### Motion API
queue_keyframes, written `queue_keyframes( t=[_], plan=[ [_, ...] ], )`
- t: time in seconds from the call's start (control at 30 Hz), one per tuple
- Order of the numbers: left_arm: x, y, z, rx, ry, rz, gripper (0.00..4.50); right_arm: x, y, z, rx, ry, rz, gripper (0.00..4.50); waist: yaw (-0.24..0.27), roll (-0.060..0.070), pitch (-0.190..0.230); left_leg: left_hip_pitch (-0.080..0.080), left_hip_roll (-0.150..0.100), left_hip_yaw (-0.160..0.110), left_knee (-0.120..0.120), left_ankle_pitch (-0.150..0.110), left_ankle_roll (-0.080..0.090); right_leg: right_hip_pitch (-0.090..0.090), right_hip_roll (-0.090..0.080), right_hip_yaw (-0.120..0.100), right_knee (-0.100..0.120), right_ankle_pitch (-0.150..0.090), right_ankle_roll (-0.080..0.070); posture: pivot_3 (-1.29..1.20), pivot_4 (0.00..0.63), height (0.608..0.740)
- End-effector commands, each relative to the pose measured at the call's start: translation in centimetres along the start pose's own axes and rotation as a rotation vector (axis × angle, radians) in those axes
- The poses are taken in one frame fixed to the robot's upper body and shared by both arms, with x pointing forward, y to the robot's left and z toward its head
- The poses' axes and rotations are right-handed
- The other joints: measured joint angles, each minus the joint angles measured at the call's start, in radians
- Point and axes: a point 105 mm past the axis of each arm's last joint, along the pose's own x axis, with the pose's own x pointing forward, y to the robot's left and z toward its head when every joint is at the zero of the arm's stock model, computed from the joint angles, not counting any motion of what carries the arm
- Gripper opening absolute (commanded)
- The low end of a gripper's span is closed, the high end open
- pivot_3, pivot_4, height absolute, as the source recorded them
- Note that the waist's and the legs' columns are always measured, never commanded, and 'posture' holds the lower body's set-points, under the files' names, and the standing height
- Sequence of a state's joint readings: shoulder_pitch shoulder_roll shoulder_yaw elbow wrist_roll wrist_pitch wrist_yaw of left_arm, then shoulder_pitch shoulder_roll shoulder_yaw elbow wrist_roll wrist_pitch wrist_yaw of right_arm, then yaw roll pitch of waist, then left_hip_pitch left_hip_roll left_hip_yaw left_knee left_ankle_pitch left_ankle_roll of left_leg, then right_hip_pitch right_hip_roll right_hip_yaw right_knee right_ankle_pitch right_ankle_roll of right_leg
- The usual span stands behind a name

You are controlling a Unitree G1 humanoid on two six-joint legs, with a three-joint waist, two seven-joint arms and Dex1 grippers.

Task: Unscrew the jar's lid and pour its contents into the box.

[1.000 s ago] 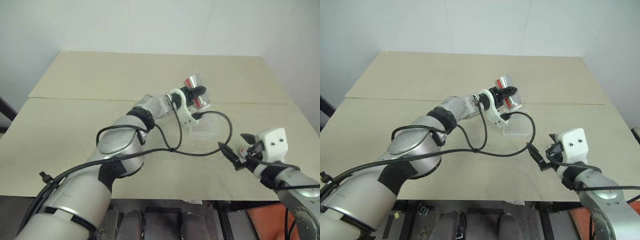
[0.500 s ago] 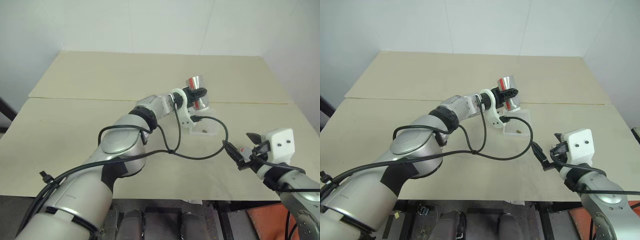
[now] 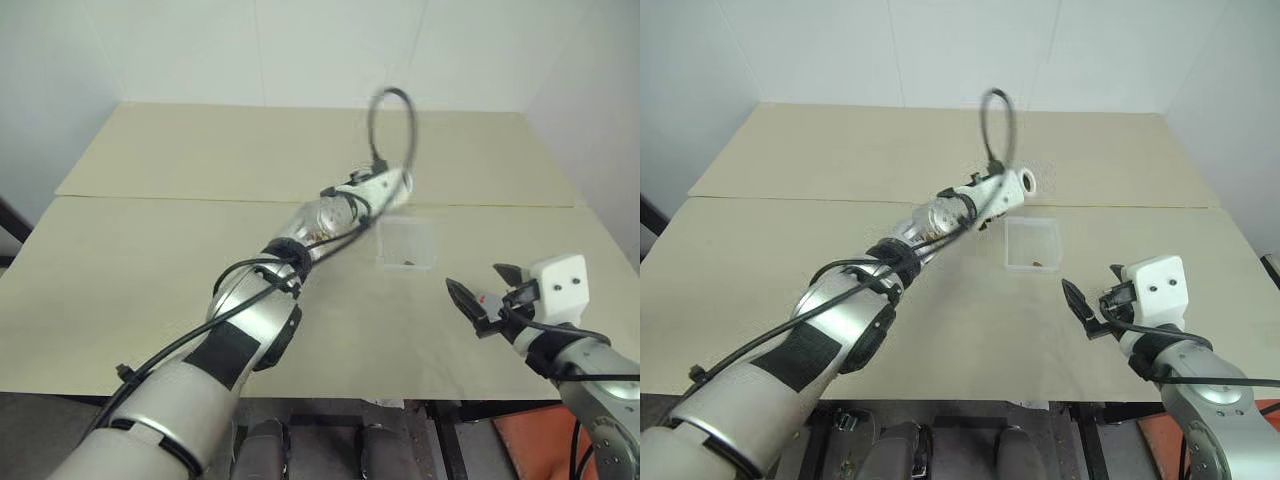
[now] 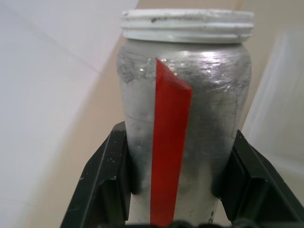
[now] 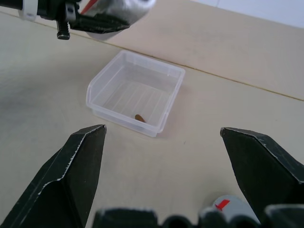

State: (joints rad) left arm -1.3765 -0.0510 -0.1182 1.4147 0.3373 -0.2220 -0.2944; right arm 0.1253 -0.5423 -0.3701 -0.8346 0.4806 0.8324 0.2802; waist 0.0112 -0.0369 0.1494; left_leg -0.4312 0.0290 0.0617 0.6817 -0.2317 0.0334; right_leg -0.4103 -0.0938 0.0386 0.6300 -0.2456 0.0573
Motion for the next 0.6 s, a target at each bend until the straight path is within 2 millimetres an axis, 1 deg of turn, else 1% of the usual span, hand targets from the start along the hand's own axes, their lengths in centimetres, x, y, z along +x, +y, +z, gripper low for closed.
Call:
queue_keyframes(
  t=[0.03,0.1,0.13,0.17,0.23,0.33,0.4,0.47,0.5,0.6],
  plan=[
    [-0.6,2.0,1.3,-0.458,-0.156,0.034,2.06,0.0,-0.1,1.3,-0.03,-0.06,-0.011,4.47,-0.001,0.0,0.0,0.0,0.0,0.0,0.0,0.0,0.0,0.0,0.0,0.0,0.0,0.0,0.0,0.0,0.15,0.74],
    [-1.4,3.1,1.2,-0.503,-0.24,0.052,2.06,0.0,-0.1,1.3,-0.029,-0.06,-0.007,4.47,-0.002,0.0,0.0,0.001,0.0,-0.001,0.0,0.0,0.0,0.001,0.0,0.0,0.001,0.0,0.0,0.0,0.15,0.74],
    [-1.7,3.5,0.7,-0.549,-0.254,0.064,2.06,0.0,-0.2,1.2,-0.03,-0.055,-0.002,4.47,-0.002,0.0,0.0,0.002,0.0,-0.001,0.0,0.0,0.0,0.002,0.0,0.0,0.001,0.0,0.0,0.0,0.15,0.74],
    [-2.0,3.9,0.1,-0.599,-0.263,0.081,2.06,0.1,-0.1,1.1,-0.032,-0.05,0.007,4.47,-0.002,0.0,0.0,0.003,0.0,-0.001,0.0,0.0,0.0,0.003,0.0,0.0,0.0,0.0,0.0,0.0,0.15,0.74],
    [-2.6,3.7,-1.7,-0.666,-0.253,0.091,2.06,0.5,0.0,1.0,-0.033,-0.045,0.025,4.47,-0.003,0.0,0.0,0.006,0.0,-0.001,0.0,0.0,0.0,0.006,0.0,0.0,0.0,0.0,0.0,0.0,0.15,0.74],
    [-3.7,2.2,-4.8,-0.549,-0.219,0.102,2.06,1.3,0.3,1.1,-0.033,-0.051,0.059,4.47,-0.005,0.001,-0.001,0.008,0.0,-0.001,0.0,0.0,0.0,0.008,0.0,0.001,0.001,0.0,0.0,0.0,0.15,0.74],
    [-4.4,2.3,-6.2,-0.565,-0.214,0.162,2.06,1.8,0.5,1.3,-0.037,-0.06,0.08,4.47,-0.005,0.001,-0.001,0.009,0.0,-0.001,0.0,0.0,0.0,0.007,0.0,0.001,0.002,0.0,0.0,0.0,0.15,0.74],
    [-5.4,2.7,-7.2,-0.55,-0.228,0.217,2.06,2.3,0.7,1.5,-0.038,-0.066,0.092,4.47,-0.003,0.001,-0.001,0.008,0.0,-0.001,0.0,0.0,-0.001,0.007,0.0,0.001,0.002,0.0,0.0,0.0,0.15,0.74],
    [-5.9,2.7,-7.4,-0.518,-0.241,0.232,2.06,2.4,0.7,1.5,-0.038,-0.068,0.096,4.47,-0.001,0.001,-0.001,0.008,0.0,-0.001,0.001,0.0,-0.001,0.007,0.0,0.0,0.002,0.0,-0.001,0.0,0.15,0.74],
    [-7.3,2.9,-8.3,-0.501,-0.28,0.281,2.06,2.6,0.8,1.4,-0.039,-0.067,0.102,4.47,0.0,0.001,-0.001,0.008,0.0,-0.001,0.001,0.0,-0.001,0.007,0.0,0.0,0.002,0.001,-0.001,0.0,0.15,0.74]
  ],
)
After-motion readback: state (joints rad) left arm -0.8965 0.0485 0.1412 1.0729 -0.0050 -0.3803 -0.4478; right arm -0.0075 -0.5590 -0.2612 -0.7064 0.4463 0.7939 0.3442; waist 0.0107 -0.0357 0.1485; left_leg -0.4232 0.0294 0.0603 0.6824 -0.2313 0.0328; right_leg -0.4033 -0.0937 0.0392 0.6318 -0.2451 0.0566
